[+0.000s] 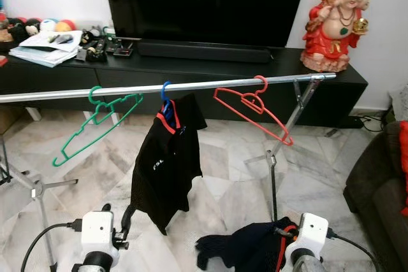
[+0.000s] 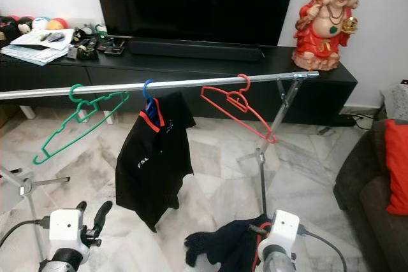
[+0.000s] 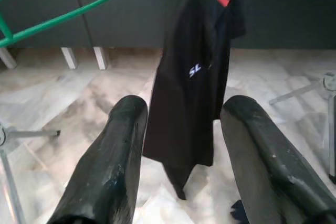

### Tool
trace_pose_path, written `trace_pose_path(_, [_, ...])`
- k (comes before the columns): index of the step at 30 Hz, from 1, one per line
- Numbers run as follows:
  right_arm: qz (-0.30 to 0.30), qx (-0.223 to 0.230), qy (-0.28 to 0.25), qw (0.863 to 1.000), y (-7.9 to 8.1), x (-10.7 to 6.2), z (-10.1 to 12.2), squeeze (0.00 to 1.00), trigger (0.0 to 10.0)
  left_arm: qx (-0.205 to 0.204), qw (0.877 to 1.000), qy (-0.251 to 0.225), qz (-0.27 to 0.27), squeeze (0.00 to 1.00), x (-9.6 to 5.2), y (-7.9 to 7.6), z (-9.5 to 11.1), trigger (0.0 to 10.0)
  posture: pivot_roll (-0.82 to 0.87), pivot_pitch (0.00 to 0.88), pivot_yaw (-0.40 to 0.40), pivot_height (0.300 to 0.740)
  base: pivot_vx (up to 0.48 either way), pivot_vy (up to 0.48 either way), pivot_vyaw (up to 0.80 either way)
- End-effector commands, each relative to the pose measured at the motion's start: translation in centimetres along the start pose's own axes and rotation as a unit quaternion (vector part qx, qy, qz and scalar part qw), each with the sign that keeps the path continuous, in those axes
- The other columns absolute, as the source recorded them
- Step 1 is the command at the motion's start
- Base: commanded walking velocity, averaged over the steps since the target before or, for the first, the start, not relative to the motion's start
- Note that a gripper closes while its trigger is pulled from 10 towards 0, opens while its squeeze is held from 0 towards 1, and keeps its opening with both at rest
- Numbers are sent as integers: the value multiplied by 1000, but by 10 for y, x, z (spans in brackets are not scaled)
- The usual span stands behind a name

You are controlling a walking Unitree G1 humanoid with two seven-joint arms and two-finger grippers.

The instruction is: Hang hanger

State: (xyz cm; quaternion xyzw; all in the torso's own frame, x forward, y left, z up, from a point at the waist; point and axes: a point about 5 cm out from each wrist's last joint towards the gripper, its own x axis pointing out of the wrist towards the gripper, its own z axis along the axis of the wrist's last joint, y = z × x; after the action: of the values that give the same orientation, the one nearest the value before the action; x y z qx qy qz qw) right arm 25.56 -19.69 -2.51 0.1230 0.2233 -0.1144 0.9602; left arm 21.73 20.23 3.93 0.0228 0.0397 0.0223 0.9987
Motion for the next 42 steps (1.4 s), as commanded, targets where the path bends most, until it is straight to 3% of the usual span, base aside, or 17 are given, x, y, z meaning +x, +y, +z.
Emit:
trace_pose_path(1, [-15,2,-32,999,-6,4,15,0,10000,4,1000,5,-5,0,2,-3,2,10000,0,19,-16,740,0,240,0])
trace_pose_path(7, [-14,6,-66,998,-4,7,28,0,10000,6,1000,17,-14,0,6,-5,6,10000,-13,7,-4,740,0,337,0])
trace_pose_path(18, [2,-8,-67,998,6,4,20,0,10000,3,999,18,-27,0,10,-9,11,10000,-2,0,-7,740,0,342,0])
trace_pose_path(42, [-19,-3,-76,997,0,9,30,0,10000,-2,1000,22,-23,0,12,-1,4,10000,7,55,-8,740,0,342,0])
